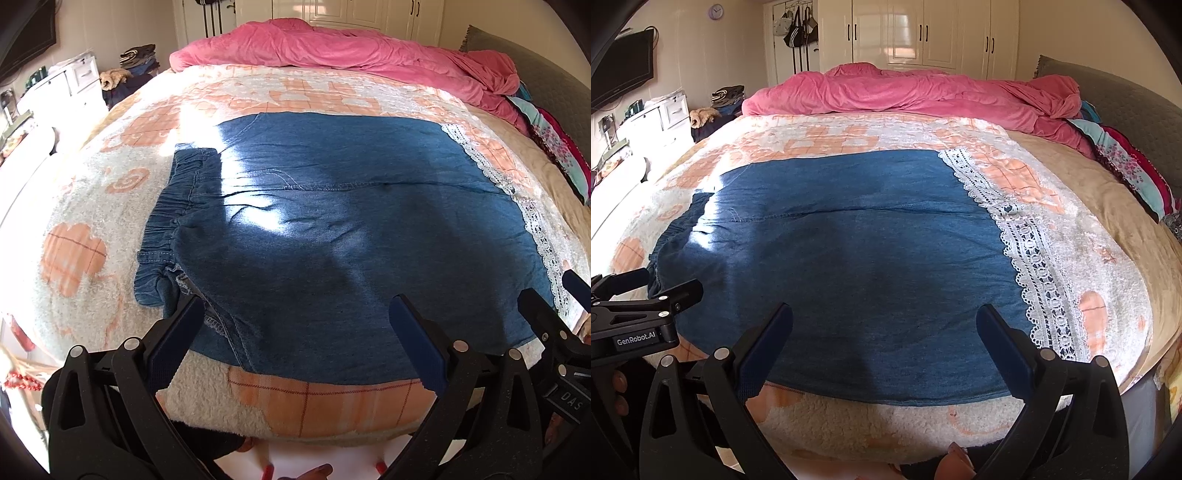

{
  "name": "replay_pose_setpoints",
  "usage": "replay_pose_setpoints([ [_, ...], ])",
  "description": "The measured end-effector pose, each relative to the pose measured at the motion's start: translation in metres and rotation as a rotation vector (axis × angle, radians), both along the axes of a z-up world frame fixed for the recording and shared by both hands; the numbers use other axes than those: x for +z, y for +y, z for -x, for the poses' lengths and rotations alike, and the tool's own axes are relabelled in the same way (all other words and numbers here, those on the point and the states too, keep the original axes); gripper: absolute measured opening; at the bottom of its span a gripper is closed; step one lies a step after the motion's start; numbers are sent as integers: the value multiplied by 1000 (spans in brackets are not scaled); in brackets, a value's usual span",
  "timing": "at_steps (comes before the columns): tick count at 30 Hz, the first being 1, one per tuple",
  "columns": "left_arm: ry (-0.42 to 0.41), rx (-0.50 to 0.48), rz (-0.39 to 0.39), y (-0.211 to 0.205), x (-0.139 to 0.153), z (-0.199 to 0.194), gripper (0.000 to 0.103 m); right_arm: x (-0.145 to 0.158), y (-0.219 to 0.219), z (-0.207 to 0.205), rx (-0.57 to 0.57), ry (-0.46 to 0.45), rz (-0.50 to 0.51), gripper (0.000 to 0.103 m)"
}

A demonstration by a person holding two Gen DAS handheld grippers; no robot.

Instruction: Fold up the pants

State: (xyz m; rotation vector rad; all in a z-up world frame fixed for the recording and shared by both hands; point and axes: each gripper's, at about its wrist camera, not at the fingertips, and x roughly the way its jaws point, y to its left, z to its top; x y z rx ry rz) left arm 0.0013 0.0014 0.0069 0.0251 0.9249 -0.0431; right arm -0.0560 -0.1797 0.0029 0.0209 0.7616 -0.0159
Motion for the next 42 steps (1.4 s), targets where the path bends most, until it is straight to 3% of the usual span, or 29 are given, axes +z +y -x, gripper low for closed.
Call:
replay_pose_setpoints([
  [23, 2, 39, 38, 20, -1, -22, 94, -4, 15, -35, 76, 26, 6, 99],
  [31, 3, 69, 58, 42, 4, -55, 94, -6, 26, -78, 158, 82, -56, 99],
  [33, 7, 83, 61, 51, 5, -65, 94, -5, 33, -93, 181, 85, -19, 99],
  [37, 7, 122, 64, 75, 9, -90, 94, -3, 43, -125, 224, 117, -46, 99],
  [40, 15, 148, 88, 97, 10, -116, 94, 2, 54, -148, 245, 93, 27, 99],
  [42, 29, 169, 61, 110, 6, -137, 94, 4, 56, -164, 263, 99, 8, 99],
])
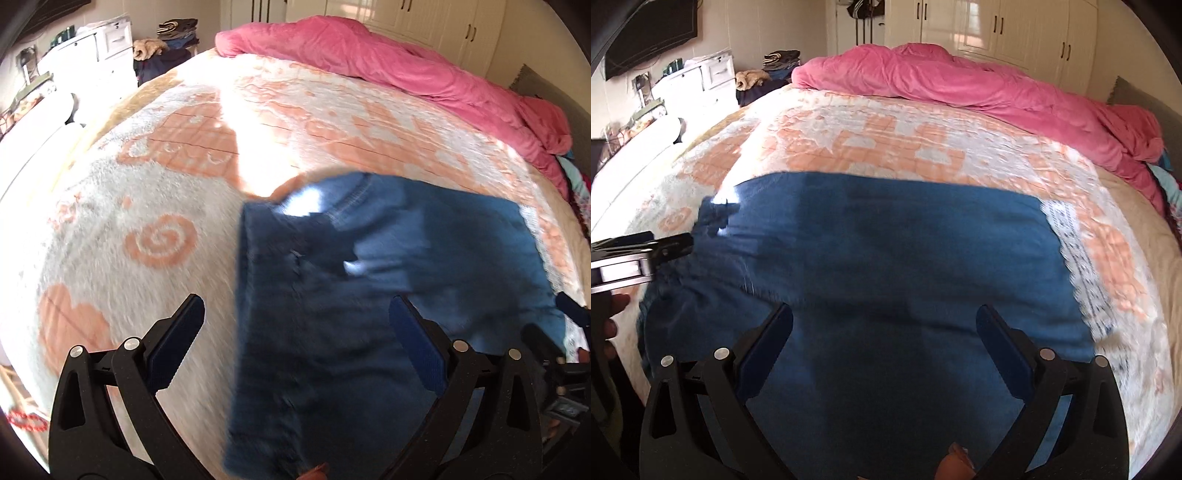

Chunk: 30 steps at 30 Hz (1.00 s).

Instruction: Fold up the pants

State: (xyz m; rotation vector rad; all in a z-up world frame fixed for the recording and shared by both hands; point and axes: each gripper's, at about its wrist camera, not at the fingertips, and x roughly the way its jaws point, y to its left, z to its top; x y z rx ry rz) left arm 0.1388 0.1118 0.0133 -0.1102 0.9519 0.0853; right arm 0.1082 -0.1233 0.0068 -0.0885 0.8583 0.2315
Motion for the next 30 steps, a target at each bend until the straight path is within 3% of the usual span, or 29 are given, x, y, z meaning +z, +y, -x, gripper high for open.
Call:
replay_pose_setpoints([
  [3, 8, -7, -21, 15, -4, -27, 94, 2, 6, -30, 37, 33, -24, 99],
  [9, 22, -45, -95, 29, -13, -64, 94, -3, 21, -70, 120, 29, 86, 99],
  [12, 40, -82, -29, 32, -21, -78, 94, -6, 26, -90, 148, 51, 58, 99],
  [15, 29, -118, 19, 32, -26, -83, 93, -4, 36, -112, 183, 32, 98, 99],
  [17, 39, -148, 52, 31, -32, -85, 81, -1, 41, -122, 209, 13, 113, 99],
  [18, 38, -158, 69, 31, -35, -87, 65, 0, 44, -129, 219, 8, 119, 99],
  [21, 14, -190, 51, 28, -35, -86, 38, 0, 53, -145, 273, 1, 129, 99],
  [24, -20, -222, 40, 23, -26, -78, 29, -7, 65, -162, 331, 30, 161, 99],
  [30, -139, -246, 25, 22, 1, -55, 27, -18, 84, -179, 468, 61, 191, 99],
])
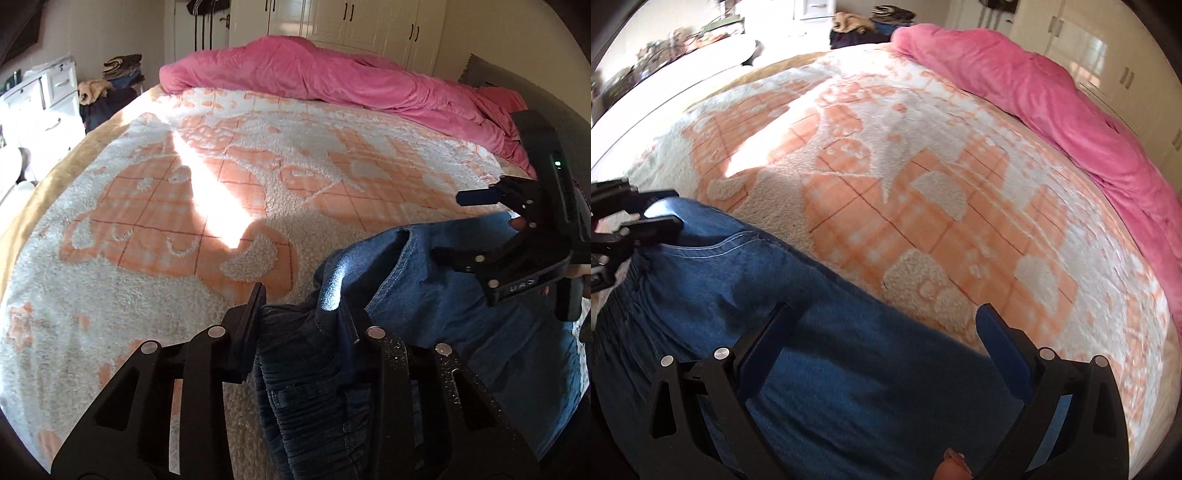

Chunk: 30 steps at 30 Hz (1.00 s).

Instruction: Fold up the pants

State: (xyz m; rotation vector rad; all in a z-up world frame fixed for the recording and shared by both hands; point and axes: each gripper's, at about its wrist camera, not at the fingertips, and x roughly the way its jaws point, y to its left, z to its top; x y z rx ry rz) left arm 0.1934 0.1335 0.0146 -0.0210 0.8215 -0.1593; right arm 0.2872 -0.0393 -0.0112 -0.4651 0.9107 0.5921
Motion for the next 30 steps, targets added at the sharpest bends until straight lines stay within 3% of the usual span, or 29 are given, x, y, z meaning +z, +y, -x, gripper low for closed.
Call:
replay_pose_setpoints([
  [3, -34, -11, -4, -1, 6, 10, 27, -4, 10, 1, 62, -10, 13, 94],
  [5, -37, -13, -14, -2, 6, 12, 27, -9, 15, 8, 116, 4, 10, 43],
  [8, -37, -7, -37, -4, 3, 12, 27, -12, 19, 27, 172, 17, -23, 17],
  [14, -75, -16, -51, -3, 13, 28, 27, 21, -13, 76, 124, -45, -184, 12],
  [21, -172, -68, -85, -30, 40, 76, 27, 58, -44, 163, 60, -128, -256, 11],
  [30, -188, -74, -52, -27, 35, 142, 28, 50, -60, 251, 29, -139, -351, 11],
])
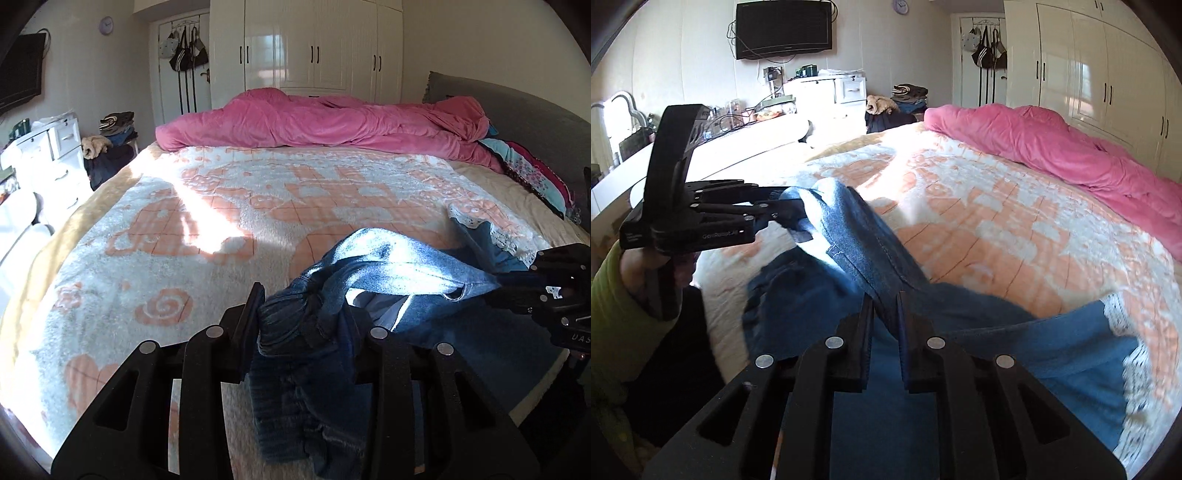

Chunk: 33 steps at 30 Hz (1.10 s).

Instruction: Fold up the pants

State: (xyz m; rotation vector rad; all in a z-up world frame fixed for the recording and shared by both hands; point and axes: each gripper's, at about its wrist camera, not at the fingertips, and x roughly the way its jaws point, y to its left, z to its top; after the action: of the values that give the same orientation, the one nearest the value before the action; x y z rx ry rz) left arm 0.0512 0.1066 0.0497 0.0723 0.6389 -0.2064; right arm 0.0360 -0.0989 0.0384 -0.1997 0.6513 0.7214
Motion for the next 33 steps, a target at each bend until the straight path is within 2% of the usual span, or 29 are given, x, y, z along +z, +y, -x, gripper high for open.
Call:
replay_pose_setpoints([
  [8, 106, 0, -33, 8, -27, 21, 30, -37, 19, 41, 74, 74, 40, 11],
  [13, 168, 33, -58, 13, -44, 36, 39, -56, 28, 61, 126, 117, 63, 12],
  [16, 201, 55, -53, 21, -47, 43, 43, -57, 29, 66, 142, 120, 62, 12],
  [21, 203, 93, -21, 38, -35, 64, 43, -53, 28, 73, 183, 108, 48, 12],
  [24, 165, 114, 9, 39, -18, 76, 43, -67, 33, 72, 191, 150, 93, 12],
  [28, 143, 47, 83, 21, -5, 65, 43, -73, 37, 75, 203, 159, 105, 19],
  [30, 145, 27, 44, 3, -11, 54, 43, -69, 35, 75, 205, 163, 93, 21],
  [33, 190, 46, -16, -10, -33, 41, 43, -58, 24, 79, 212, 171, 38, 23],
])
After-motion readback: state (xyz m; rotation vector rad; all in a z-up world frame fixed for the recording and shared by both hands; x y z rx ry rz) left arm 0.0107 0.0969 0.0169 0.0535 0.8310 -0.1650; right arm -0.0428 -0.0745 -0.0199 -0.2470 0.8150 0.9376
